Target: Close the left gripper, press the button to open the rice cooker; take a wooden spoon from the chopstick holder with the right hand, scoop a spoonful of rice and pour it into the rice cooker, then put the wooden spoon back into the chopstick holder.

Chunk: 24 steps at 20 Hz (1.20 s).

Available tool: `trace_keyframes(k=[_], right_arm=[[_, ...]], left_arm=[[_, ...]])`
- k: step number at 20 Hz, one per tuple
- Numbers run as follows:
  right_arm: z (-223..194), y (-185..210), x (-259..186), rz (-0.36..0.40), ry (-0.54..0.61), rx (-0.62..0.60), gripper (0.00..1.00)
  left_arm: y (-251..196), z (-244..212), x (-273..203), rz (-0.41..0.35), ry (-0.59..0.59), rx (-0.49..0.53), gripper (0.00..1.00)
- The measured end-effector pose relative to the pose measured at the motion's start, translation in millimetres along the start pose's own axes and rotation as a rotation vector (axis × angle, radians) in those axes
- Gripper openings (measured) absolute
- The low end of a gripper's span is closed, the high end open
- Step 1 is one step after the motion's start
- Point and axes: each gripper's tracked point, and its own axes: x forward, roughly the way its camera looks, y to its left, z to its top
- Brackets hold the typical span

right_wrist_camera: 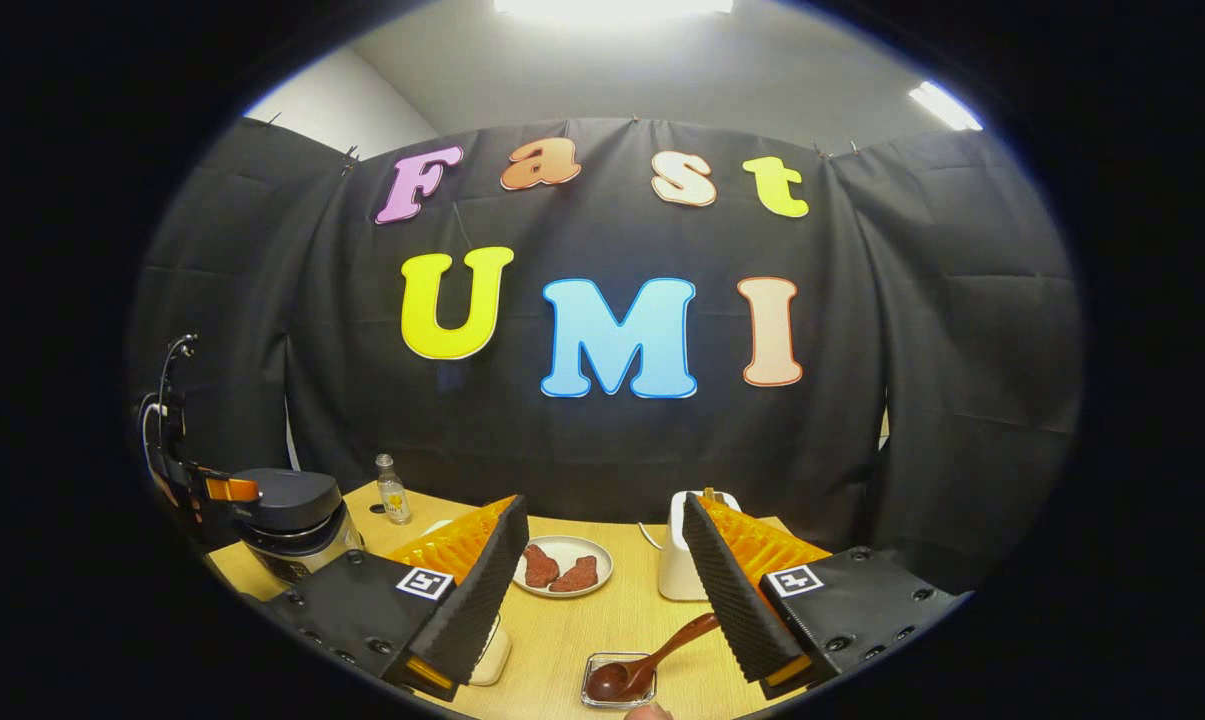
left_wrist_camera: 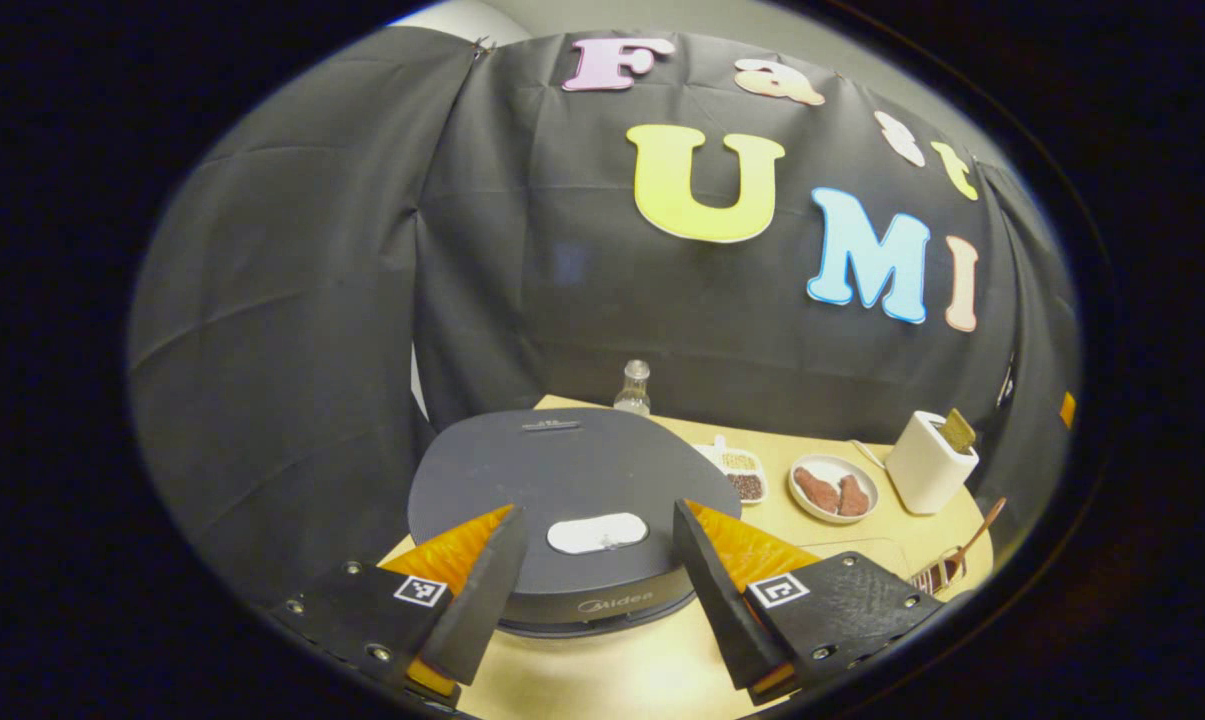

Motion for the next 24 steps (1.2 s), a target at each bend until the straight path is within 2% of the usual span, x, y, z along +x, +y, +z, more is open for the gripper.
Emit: trace_keyframes(k=[4, 6, 10, 11, 14, 15, 18, 19, 22, 23, 24], right_arm=[[-1.6, 1.5, 0.7, 0.001, 0.002, -0.009, 0.98], [-1.3, -0.1, -0.5, -0.003, 0.003, -0.016, 0.98], [-4.4, -1.9, -0.1, -0.005, 0.008, -0.011, 0.98], [-6.3, -1.0, 0.5, -0.001, 0.013, -0.01, 0.98], [-8.7, 1.3, 0.9, 0.014, 0.014, -0.009, 0.98], [-8.2, 1.6, 1.1, 0.021, 0.013, -0.011, 0.98], [-6.9, -3.2, 0.6, 0.033, 0.007, -0.013, 0.99], [-5.9, -4.8, 0.7, 0.038, 0.004, -0.009, 1.0], [-6.1, -10.5, 1.4, 0.058, -0.005, -0.009, 1.0], [-5.0, -13.2, 0.8, 0.063, -0.014, -0.018, 0.96], [-4.2, -13.9, 0.0, 0.072, -0.019, -0.023, 1.0]], left_arm=[[0.4, -28.1, 6.6, 0.002, 0.06, 0.002, 0.94], [-1.4, -28.4, 6.9, 0.009, 0.044, 0.034, 0.92], [-3.4, -33.3, 11.4, 0.021, 0.048, 0.089, 0.94], [-2.5, -44.4, 13.5, 0.027, 0.098, 0.08, 0.94], [0.1, -39.7, 11.9, 0.028, 0.049, 0.036, 0.95], [-3.1, -39.4, 9.9, 0.028, 0.03, 0.066, 0.98], [-9.8, -35.3, 5.1, 0.035, -0.024, 0.121, 0.92], [-13.2, -32.9, 1.7, 0.03, -0.036, 0.108, 0.94], [-25.1, -8.4, -17.1, 0.028, -0.124, 0.057, 0.91], [-30.1, 2.9, -26.7, 0.025, -0.162, 0.048, 0.91], [-36.7, 16.5, -39.4, 0.023, -0.204, 0.044, 0.89]])
